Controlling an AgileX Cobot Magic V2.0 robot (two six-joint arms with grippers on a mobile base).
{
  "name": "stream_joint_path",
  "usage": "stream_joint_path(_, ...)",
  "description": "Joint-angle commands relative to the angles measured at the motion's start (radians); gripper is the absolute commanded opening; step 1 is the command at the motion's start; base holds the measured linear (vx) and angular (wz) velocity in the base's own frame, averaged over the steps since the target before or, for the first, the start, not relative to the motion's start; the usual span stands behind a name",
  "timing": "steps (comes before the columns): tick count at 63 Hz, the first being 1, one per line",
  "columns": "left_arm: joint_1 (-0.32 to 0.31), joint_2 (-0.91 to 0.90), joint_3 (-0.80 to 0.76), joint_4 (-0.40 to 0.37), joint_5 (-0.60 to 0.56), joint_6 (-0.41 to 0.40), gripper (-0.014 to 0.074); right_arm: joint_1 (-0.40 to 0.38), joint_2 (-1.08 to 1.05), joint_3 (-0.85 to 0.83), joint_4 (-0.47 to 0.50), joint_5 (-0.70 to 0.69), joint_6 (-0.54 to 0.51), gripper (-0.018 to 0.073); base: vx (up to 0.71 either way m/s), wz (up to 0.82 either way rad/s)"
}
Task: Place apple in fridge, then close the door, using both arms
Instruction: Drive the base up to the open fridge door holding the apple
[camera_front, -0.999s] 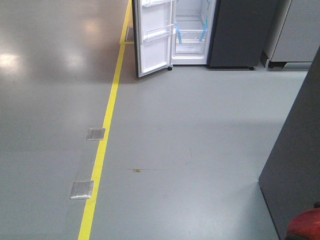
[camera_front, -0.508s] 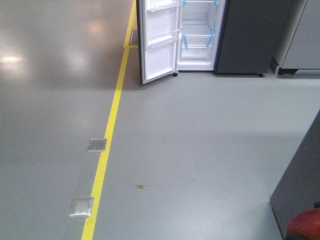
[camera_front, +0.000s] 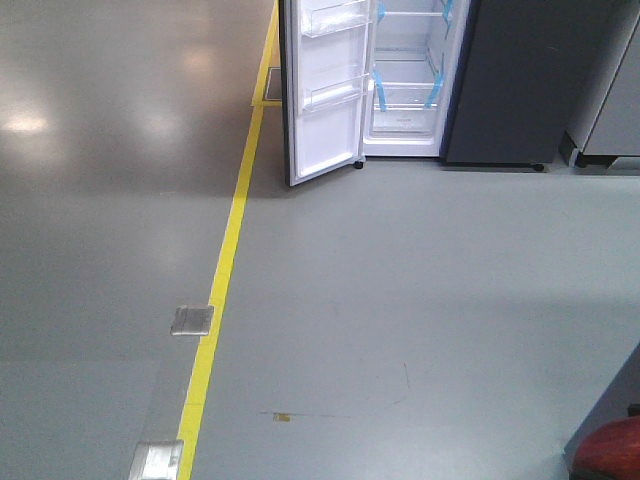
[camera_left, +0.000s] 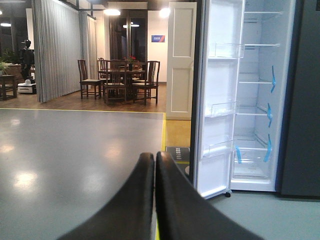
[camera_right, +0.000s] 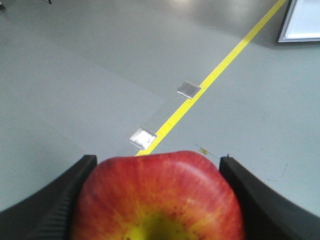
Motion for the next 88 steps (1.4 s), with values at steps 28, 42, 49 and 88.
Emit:
stream_joint_path(28,-0.002,-0.016,0.028,-0.006,-0.075,-0.010,-0.0006,-0.002,0.007,-0.026,0.018,-0.075,-0.006,0.0379,0.28,0.00)
stream_joint_path(42,-0.002,-0.016,0.028,-0.006,-0.075,-0.010,-0.0006,-0.002,0.007,-0.026,0.018,-0.075,-0.006,0.0379,0.27,0.00)
stream_joint_path(49,-0.002,-0.016,0.028,-0.006,-0.075,-0.010,-0.0006,-0.002,0.007,-0.026,0.018,-0.075,-0.006,0.0379,0.27,-0.01)
stream_joint_path(88,-0.002,-0.016,0.028,-0.006,-0.075,-0.010,-0.0006,-0.002,0.007,-0.026,0.018,-0.072,-0.006,0.0379,0.27,-0.03)
